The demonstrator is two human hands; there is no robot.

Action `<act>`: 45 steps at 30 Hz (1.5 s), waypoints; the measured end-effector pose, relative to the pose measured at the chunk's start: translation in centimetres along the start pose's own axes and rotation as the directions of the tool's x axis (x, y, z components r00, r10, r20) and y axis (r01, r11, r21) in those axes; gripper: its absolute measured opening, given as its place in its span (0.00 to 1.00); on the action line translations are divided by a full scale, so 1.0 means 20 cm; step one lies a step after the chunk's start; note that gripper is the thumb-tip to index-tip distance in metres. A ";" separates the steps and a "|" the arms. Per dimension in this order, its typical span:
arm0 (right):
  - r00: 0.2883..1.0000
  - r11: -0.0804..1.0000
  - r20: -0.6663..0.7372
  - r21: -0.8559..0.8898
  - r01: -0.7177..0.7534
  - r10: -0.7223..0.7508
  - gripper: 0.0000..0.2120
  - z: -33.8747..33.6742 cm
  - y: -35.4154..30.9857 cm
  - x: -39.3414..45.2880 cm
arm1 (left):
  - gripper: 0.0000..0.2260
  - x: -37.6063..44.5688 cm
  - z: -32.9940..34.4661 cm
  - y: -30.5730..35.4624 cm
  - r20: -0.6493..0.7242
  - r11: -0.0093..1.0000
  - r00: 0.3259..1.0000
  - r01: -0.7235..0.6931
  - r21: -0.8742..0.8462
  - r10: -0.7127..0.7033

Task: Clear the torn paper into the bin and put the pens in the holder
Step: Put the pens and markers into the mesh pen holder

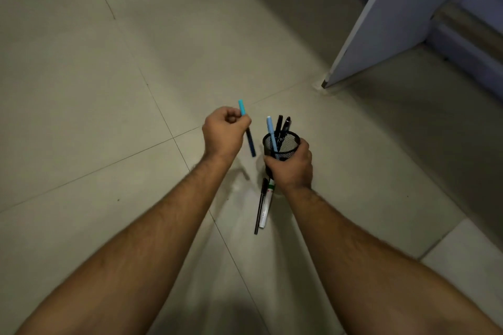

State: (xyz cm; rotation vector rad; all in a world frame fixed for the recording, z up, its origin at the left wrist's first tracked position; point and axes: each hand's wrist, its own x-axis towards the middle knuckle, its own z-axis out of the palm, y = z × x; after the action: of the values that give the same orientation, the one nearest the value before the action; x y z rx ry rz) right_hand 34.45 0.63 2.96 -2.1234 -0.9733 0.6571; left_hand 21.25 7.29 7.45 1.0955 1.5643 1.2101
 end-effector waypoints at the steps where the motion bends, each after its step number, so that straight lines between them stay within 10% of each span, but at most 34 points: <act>1: 1.000 1.000 0.007 0.015 0.004 -0.004 0.40 0.01 -0.02 0.00 | 0.04 0.01 0.01 0.04 -0.004 0.998 1.000 -0.010 -0.066 0.009; 6: 0.999 0.999 0.035 0.044 0.013 -0.015 0.40 0.06 -0.05 -0.02 | 0.05 -0.01 0.07 0.08 0.033 0.967 0.999 0.038 -0.252 -0.031; 12: 0.999 0.992 0.028 0.124 0.033 -0.037 0.38 0.04 -0.06 0.00 | 0.07 -0.11 0.10 -0.06 0.295 0.992 0.947 0.113 0.057 -0.125; 18: 0.999 0.983 -0.034 0.181 -0.001 0.007 0.40 -0.06 -0.01 0.03 | 0.10 -0.12 0.08 -0.18 0.131 0.982 0.985 0.088 0.165 -0.110; 23: 0.998 0.987 -0.046 0.160 -0.033 0.040 0.39 -0.12 0.07 0.02 | 0.08 -0.31 0.08 -0.45 0.359 0.743 0.875 0.001 0.669 -0.325; 32: 1.000 0.993 0.013 0.115 -0.021 0.019 0.38 -0.14 0.14 -0.03 | 0.11 -0.35 0.14 -0.49 0.331 0.564 0.896 -0.116 0.818 -0.296; 40: 0.999 0.991 -0.002 0.126 -0.043 0.044 0.40 -0.10 0.10 0.00 | 0.04 -0.07 0.10 -0.20 0.069 0.964 0.986 0.129 0.233 -0.149; 45: 0.997 0.989 -0.008 0.130 -0.076 0.078 0.40 -0.04 0.08 -0.01 | 0.06 -0.04 0.12 0.02 0.052 0.966 0.995 0.091 -0.242 -0.081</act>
State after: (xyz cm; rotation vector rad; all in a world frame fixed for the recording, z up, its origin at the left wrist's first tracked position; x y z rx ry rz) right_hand 35.54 -0.56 2.30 -2.0561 -0.8224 0.7245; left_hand 23.72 7.10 7.50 0.8786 1.3742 1.2738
